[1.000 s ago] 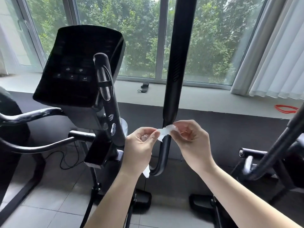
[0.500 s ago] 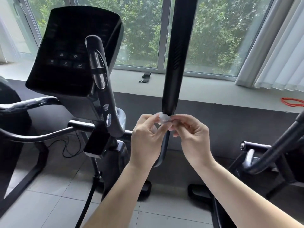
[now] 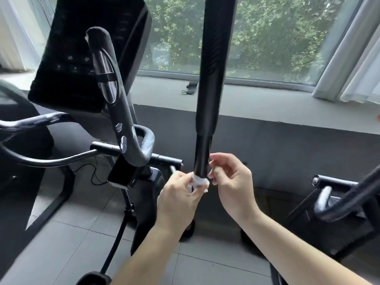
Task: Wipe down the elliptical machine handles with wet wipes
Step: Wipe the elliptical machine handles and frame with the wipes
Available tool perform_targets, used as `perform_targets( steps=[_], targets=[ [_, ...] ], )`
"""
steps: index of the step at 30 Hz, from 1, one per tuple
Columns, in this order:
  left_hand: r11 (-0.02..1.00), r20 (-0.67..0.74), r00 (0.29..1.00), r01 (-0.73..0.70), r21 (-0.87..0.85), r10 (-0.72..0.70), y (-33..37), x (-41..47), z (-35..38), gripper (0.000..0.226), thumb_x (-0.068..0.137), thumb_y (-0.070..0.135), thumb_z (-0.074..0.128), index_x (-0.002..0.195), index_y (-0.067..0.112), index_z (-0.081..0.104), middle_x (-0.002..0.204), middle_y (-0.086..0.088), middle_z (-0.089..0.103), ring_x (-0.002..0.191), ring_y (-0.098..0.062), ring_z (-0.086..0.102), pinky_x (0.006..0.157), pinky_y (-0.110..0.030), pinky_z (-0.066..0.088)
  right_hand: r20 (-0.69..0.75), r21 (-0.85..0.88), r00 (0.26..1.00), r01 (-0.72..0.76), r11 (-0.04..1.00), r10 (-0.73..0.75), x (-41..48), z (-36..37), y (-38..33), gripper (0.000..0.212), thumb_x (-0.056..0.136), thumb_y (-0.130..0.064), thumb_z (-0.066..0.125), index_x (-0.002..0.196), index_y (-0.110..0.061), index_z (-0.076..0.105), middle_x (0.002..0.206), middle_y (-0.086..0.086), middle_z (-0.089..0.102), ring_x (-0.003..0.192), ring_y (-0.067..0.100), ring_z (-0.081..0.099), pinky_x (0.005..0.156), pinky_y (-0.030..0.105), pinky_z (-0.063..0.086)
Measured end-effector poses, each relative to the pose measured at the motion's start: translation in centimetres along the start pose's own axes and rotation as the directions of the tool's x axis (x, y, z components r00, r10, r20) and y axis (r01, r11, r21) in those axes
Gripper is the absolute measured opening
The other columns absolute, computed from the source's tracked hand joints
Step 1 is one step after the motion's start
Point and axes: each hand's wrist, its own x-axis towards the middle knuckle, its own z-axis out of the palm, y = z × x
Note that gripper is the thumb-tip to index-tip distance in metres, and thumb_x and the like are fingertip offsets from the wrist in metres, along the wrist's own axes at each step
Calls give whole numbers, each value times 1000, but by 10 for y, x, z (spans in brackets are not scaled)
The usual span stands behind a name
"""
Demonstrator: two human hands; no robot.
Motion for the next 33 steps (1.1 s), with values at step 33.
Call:
perform_targets(
  steps=[33],
  targets=[
    [959,331,940,-161,231,79,-193,37,63,37,89,21,78,121,33,66,113,21,50,75,-10,56,59,-26,48,-233,-158,941,-284,946,244,-67,39,57,36,97,7,54,111,-23,69,98,-2,70,81,21,69,76,36,60]
  ],
)
